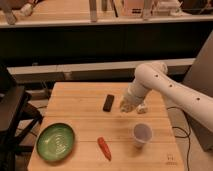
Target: Place the white sponge in the ceramic cup
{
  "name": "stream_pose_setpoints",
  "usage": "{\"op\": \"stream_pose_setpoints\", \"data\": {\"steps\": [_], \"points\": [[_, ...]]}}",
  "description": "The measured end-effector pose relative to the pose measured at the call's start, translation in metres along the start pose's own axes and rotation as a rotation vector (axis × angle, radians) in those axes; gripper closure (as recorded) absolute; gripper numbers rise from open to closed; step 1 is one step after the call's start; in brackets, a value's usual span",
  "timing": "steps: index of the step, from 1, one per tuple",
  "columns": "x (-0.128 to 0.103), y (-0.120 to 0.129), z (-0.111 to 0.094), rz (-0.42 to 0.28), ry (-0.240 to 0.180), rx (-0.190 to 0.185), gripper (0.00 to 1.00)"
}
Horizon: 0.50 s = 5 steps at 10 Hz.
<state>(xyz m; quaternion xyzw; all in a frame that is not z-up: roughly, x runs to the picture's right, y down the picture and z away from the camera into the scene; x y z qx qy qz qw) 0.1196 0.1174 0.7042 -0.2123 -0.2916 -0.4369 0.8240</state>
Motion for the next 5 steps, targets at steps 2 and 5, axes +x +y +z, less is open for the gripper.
{"op": "stream_pose_setpoints", "data": {"steps": [2, 5], "points": [[-0.018, 0.015, -0.006, 0.008, -0.004, 0.001, 1.0], [-0.025, 0.024, -0.011, 0.012, -0.016, 0.001, 1.0]]}}
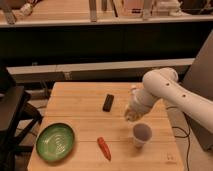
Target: Place the white sponge in the ceramic cup
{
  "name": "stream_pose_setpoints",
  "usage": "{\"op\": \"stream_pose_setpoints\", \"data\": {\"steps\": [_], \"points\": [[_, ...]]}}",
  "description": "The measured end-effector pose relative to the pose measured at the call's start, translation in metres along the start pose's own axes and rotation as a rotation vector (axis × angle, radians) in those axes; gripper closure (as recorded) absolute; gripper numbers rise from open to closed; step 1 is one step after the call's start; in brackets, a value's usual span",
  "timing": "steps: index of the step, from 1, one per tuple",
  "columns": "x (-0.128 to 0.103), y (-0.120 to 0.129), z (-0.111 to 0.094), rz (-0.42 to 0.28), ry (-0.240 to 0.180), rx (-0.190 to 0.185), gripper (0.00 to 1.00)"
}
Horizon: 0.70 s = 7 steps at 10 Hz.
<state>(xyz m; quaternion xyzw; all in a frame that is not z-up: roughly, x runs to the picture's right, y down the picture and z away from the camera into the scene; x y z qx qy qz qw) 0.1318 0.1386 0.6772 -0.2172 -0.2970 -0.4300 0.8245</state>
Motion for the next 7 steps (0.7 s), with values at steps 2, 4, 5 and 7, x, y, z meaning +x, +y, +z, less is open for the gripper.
{"op": "stream_pose_setpoints", "data": {"steps": [2, 4, 5, 7], "points": [[-0.012, 0.01, -0.001, 0.007, -0.015, -0.006, 1.0], [-0.032, 0.023, -0.004, 0.013, -0.03, -0.012, 1.0], [-0.038, 0.031, -0.006, 0.021, -0.034, -0.012, 1.0], [-0.04, 0.033, -0.008, 0.024, -0.039, -0.009, 1.0]]}}
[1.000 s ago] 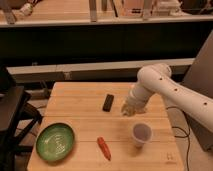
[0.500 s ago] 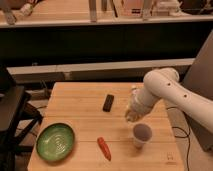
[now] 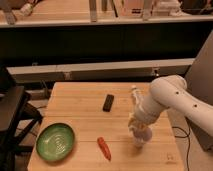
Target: Place the white sponge in the ceramic cup
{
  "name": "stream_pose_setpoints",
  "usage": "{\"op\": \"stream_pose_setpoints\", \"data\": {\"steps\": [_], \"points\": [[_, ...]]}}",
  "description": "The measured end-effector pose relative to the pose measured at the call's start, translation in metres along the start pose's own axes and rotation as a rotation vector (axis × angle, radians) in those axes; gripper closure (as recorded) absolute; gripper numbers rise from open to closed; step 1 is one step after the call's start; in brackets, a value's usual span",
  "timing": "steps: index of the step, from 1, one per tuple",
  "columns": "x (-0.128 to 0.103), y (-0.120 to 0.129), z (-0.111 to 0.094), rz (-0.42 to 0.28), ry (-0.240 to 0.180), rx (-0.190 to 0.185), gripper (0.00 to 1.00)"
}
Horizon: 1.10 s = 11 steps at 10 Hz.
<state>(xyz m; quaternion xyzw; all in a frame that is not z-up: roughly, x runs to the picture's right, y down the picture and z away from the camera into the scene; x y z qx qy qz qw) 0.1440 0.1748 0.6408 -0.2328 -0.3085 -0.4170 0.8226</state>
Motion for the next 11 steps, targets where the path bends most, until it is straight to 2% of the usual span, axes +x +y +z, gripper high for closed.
{"op": "stream_pose_setpoints", "data": {"steps": [4, 7, 8, 11], "points": [[-0.007, 0.017, 0.006, 0.021, -0.014, -0.008, 1.0], [-0.01, 0.015, 0.001, 0.02, -0.019, -0.006, 0.98], [-0.008, 0.015, 0.001, 0.022, -0.02, -0.006, 0.89], [-0.008, 0.021, 0.002, 0.03, -0.024, -0.01, 0.56]]}}
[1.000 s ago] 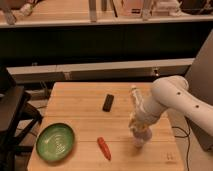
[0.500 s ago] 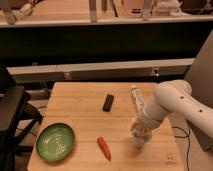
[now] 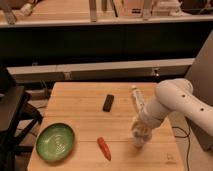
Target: Place the white sponge in the ceramic cup
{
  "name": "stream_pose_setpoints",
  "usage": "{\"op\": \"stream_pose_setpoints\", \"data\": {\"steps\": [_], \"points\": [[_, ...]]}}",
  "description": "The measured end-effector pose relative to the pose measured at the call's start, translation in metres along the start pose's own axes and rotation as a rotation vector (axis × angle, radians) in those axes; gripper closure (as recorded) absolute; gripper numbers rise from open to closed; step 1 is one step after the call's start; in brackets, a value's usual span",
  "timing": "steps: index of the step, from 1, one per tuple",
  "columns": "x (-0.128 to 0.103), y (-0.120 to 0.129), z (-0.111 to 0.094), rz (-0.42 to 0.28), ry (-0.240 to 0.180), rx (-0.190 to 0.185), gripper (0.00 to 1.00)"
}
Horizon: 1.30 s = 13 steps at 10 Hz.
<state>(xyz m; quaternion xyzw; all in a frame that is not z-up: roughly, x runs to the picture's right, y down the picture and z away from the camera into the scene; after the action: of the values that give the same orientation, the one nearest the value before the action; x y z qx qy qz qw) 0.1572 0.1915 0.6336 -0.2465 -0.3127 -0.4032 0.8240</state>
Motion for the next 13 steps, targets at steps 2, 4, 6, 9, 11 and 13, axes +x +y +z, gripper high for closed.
{"op": "stream_pose_setpoints", "data": {"steps": [2, 4, 6, 9, 11, 13], "points": [[-0.0014, 0.0012, -0.0021, 0.006, 0.001, 0.005, 0.37], [-0.0015, 0.0003, -0.0035, 0.007, 0.001, 0.007, 0.31], [-0.0016, 0.0025, -0.004, 0.01, -0.003, 0.002, 0.2], [-0.0029, 0.0072, -0.0052, 0.021, -0.004, 0.002, 0.33], [-0.0033, 0.0072, -0.0061, 0.023, -0.005, 0.003, 0.36], [-0.0034, 0.0075, -0.0071, 0.026, -0.006, 0.004, 0.32]]}}
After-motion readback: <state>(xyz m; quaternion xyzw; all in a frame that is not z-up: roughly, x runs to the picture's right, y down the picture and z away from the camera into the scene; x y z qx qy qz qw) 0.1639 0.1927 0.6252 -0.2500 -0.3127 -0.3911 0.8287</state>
